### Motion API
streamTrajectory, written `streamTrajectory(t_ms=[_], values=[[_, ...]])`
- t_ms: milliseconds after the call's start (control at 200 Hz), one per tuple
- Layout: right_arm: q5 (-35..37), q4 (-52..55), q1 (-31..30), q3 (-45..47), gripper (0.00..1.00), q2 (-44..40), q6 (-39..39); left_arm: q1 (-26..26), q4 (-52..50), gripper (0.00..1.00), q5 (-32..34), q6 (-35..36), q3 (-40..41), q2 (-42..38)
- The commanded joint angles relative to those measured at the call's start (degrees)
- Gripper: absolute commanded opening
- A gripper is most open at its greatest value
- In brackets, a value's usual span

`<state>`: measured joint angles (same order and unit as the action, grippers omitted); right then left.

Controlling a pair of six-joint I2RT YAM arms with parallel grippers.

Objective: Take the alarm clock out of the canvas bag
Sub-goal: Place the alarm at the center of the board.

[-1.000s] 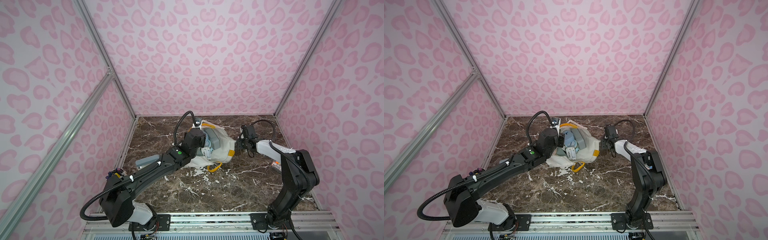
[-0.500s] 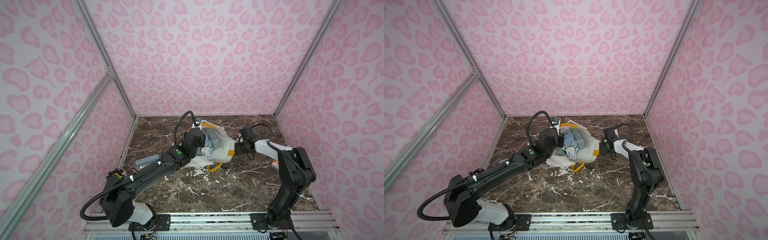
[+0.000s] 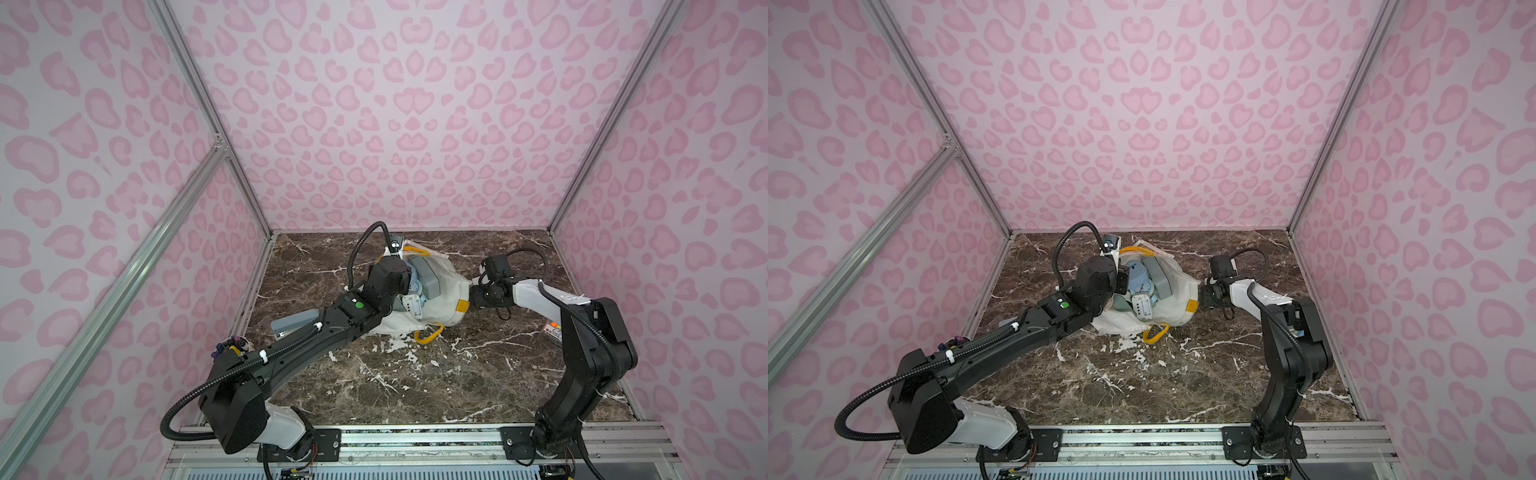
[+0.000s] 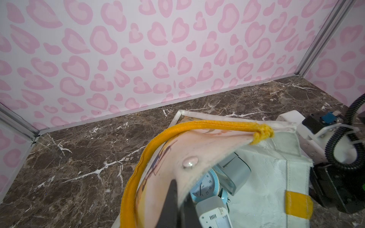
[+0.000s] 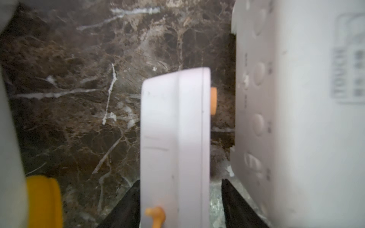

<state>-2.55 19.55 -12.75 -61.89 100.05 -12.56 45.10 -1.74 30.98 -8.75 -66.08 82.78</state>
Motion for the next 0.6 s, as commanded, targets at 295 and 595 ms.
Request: streamTrajectory(t_ms=[295, 595], values=[[0.4, -5.0, -1.7, 6.2, 0.65, -17.1, -2.8, -0.1, 1.3, 0.04, 1.2, 1.4, -1.7, 1.0], [-4.8, -8.1, -13.4, 11.8, 0.58, -28.8, -0.1, -0.4, 1.7, 0.03, 1.1, 1.9, -2.3, 1.7]])
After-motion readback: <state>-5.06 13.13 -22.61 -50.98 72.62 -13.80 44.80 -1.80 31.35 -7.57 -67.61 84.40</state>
